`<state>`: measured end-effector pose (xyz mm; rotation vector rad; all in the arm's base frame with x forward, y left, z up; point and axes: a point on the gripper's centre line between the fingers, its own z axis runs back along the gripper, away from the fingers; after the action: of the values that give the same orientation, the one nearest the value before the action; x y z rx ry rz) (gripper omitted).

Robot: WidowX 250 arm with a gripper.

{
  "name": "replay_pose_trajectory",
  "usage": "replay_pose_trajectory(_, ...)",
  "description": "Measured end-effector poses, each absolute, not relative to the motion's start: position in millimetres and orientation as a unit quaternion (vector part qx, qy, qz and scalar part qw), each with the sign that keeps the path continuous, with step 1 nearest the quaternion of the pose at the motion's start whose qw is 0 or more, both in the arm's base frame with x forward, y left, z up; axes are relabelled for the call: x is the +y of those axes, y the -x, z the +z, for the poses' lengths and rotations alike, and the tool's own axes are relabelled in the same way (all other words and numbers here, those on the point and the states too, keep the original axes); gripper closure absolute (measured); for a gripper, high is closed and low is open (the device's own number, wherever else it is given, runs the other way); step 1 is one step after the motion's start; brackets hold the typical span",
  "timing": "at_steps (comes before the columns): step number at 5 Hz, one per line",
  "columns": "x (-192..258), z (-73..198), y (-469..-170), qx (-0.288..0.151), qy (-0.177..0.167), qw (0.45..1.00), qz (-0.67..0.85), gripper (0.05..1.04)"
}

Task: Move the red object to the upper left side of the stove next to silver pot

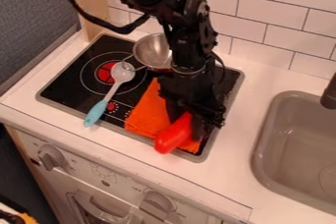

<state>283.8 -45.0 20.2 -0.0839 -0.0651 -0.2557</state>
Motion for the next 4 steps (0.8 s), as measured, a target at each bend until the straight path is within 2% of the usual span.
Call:
replay_pose_trajectory(2, -31.7, 70.2, -281.5, -0.096, 0.049, 0.989, -0.102, 0.558)
replay_pose_trajectory(3, 21.3, 74.7, -285.7, -0.099, 0.046, 0.994, 0.000, 0.559)
replay_pose_trajectory(4, 71.7, 63.6, -297.4, -0.084, 0.064, 0.993, 0.050, 0.559)
